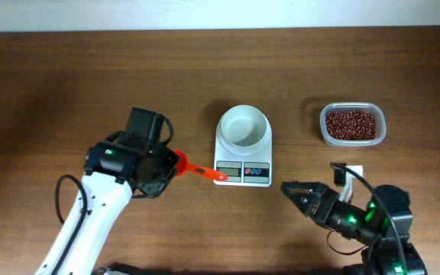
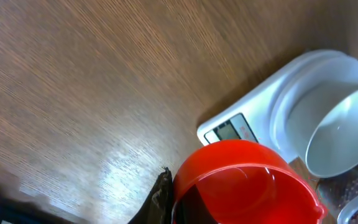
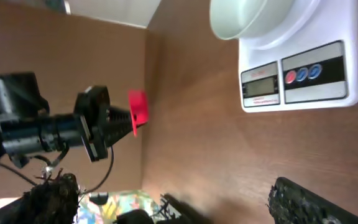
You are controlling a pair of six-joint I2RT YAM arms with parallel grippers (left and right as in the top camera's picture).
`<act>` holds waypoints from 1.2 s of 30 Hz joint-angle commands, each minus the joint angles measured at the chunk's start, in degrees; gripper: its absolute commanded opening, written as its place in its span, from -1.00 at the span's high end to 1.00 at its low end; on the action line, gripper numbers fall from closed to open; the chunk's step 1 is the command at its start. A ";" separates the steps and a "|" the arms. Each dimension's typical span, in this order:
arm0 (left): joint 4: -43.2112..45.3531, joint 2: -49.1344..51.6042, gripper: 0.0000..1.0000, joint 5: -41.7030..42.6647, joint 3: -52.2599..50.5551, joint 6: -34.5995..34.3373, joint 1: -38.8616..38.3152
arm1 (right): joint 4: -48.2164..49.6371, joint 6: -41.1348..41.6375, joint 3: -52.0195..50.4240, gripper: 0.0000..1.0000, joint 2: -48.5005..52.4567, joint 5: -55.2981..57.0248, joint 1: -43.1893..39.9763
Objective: Scoop and weigh 50g on scale
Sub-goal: 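Lift the scoop with the left gripper toward the approaching right gripper, then grasp the scoop handle with the right gripper and release the left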
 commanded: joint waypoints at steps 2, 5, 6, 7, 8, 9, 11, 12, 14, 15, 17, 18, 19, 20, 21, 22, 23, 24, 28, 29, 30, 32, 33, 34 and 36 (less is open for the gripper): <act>0.09 -0.39 1.00 0.37 -0.07 -1.46 -3.13 | 4.52 -1.33 0.70 -0.97 1.42 7.72 7.72; 0.09 -0.39 1.00 1.14 -0.07 -1.97 -5.11 | 10.67 -1.33 0.70 -0.98 5.31 11.65 14.82; 0.04 -0.39 1.00 1.79 -0.07 -3.26 -5.79 | 14.01 -1.31 0.70 -0.98 8.07 13.53 17.75; 0.07 -0.39 1.00 2.67 -0.07 -3.85 -6.03 | 15.65 -1.31 0.70 -0.98 9.46 14.21 18.91; 0.07 -0.39 1.00 4.59 -0.07 -5.81 -6.16 | 19.69 -1.29 0.70 -0.98 12.85 14.91 21.33; 0.09 -0.39 1.00 5.27 -0.07 -6.19 -6.16 | 23.65 -1.29 0.70 -0.98 15.93 14.99 22.97; 0.07 -0.39 1.00 5.40 -0.07 -6.16 -6.16 | 31.45 -0.98 0.70 -0.93 21.55 14.99 25.18; 0.07 -0.39 1.00 5.40 -0.07 -6.16 -6.16 | 36.06 0.07 0.70 -0.87 25.27 14.97 26.32; 0.07 -0.39 1.00 5.38 -0.07 -6.16 -6.16 | 45.86 3.28 0.72 -0.74 33.79 14.88 28.83; 0.07 -0.39 1.00 5.35 -0.07 -6.16 -6.16 | 48.87 4.26 0.72 -0.71 36.09 14.75 29.53; 0.07 -0.39 1.00 5.11 -0.07 -6.16 -6.16 | 57.90 6.73 0.72 -0.58 41.18 14.58 31.65; 0.09 -0.37 1.00 5.11 -0.07 -6.16 -6.16 | 60.46 6.71 0.72 -0.54 42.38 14.60 32.41; 0.09 -0.33 1.00 5.11 -0.07 -6.16 -6.16 | 61.27 6.71 0.72 -0.52 43.04 14.62 32.81; 0.09 -0.28 1.00 5.11 -0.07 -6.14 -6.16 | 61.18 6.69 0.72 -0.50 43.19 14.62 32.81; 0.07 -0.22 1.00 5.07 -0.07 -6.14 -6.16 | 61.22 6.71 0.72 -0.46 43.23 14.62 32.81; 0.09 -0.20 1.00 4.55 -0.09 -6.14 -6.16 | 61.22 6.71 0.72 -0.40 43.23 14.62 32.81; -0.07 -0.11 1.00 3.23 -0.11 -5.68 -6.19 | 61.22 6.71 0.72 -0.34 43.23 14.58 32.81; -0.52 0.00 1.00 2.51 -0.13 -5.64 -6.19 | 61.22 6.71 0.72 -0.32 43.23 14.60 32.81; -1.18 0.81 1.00 2.05 -0.17 -5.70 -6.16 | 61.22 6.73 0.72 -0.17 43.23 14.56 32.81; -1.18 1.33 1.00 2.08 -0.17 -5.70 -6.19 | 61.22 6.73 0.72 -0.13 43.23 14.56 32.81; -1.18 2.01 1.00 2.05 -0.17 -5.70 -6.19 | 61.20 6.73 0.72 -0.10 43.23 14.56 32.89; -1.20 3.63 1.00 2.10 -0.17 -5.70 -6.19 | 61.18 6.71 0.72 -0.05 43.23 14.58 33.46; -1.20 4.24 1.00 2.10 -0.17 -5.70 -6.19 | 61.00 6.71 0.72 -0.02 43.23 14.58 33.46; -1.20 4.66 1.00 2.12 -0.17 -5.70 -6.19 | 60.74 6.69 0.72 -0.01 43.23 14.62 33.44; -1.14 4.72 1.00 2.10 -0.17 -5.73 -6.16 | 60.19 6.69 0.72 -0.01 43.23 14.64 33.44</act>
